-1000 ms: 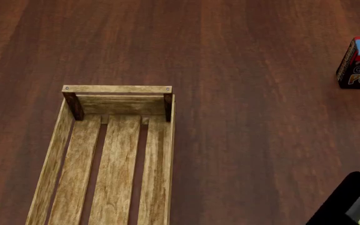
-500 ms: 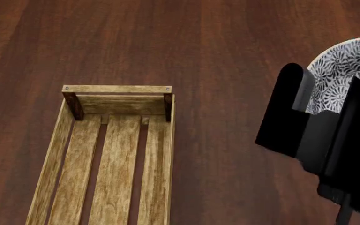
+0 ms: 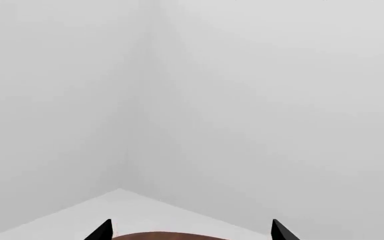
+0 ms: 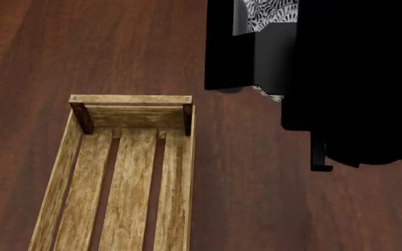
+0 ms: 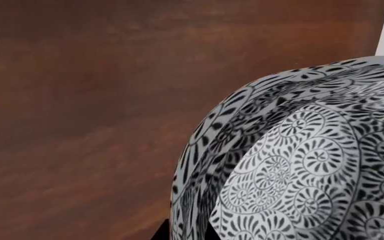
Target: Stack the left bowl on the right bowl and place them in the tray.
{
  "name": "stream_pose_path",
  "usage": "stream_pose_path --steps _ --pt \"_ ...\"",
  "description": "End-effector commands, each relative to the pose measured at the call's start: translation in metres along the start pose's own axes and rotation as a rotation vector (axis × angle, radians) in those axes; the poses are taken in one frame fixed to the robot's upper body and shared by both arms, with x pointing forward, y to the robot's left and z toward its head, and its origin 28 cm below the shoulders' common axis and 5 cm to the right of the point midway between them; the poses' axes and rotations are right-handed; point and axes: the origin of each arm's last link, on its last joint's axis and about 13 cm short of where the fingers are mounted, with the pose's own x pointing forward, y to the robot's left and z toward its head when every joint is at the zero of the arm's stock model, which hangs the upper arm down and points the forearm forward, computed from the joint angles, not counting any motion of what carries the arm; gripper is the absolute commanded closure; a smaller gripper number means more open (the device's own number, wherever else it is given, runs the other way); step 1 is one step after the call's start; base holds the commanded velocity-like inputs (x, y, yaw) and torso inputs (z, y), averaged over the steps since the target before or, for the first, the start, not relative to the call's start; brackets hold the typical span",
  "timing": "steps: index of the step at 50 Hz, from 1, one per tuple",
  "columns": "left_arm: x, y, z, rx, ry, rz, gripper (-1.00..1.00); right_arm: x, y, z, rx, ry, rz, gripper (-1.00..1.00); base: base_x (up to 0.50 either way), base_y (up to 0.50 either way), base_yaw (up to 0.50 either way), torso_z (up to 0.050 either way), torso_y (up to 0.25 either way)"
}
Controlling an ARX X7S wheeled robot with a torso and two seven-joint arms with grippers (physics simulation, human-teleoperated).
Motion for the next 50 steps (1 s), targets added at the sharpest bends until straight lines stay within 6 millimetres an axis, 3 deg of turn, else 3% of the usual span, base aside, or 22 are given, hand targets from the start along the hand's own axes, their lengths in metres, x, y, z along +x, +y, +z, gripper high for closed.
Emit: stream_pose_path --steps 1,26,50 --pt "0.001 -0.001 0.002 0.002 -0.005 0.000 -1.00 -0.004 -0.035 0.036 -0.176 -0.061 -0.037 1.00 0.00 0.00 0.00 0.000 0.000" --pt "-0.001 -0.001 0.003 0.000 -0.010 0.010 -1.00 0.015 -0.058 0.099 -0.340 -0.269 -0.028 1.00 0.00 0.00 0.00 0.000 0.001" --pt "0.000 0.002 -0.002 0.001 -0.001 0.019 -1.00 0.054 -0.039 0.136 -0.411 -0.410 0.030 1.00 0.00 0.00 0.00 0.000 0.001"
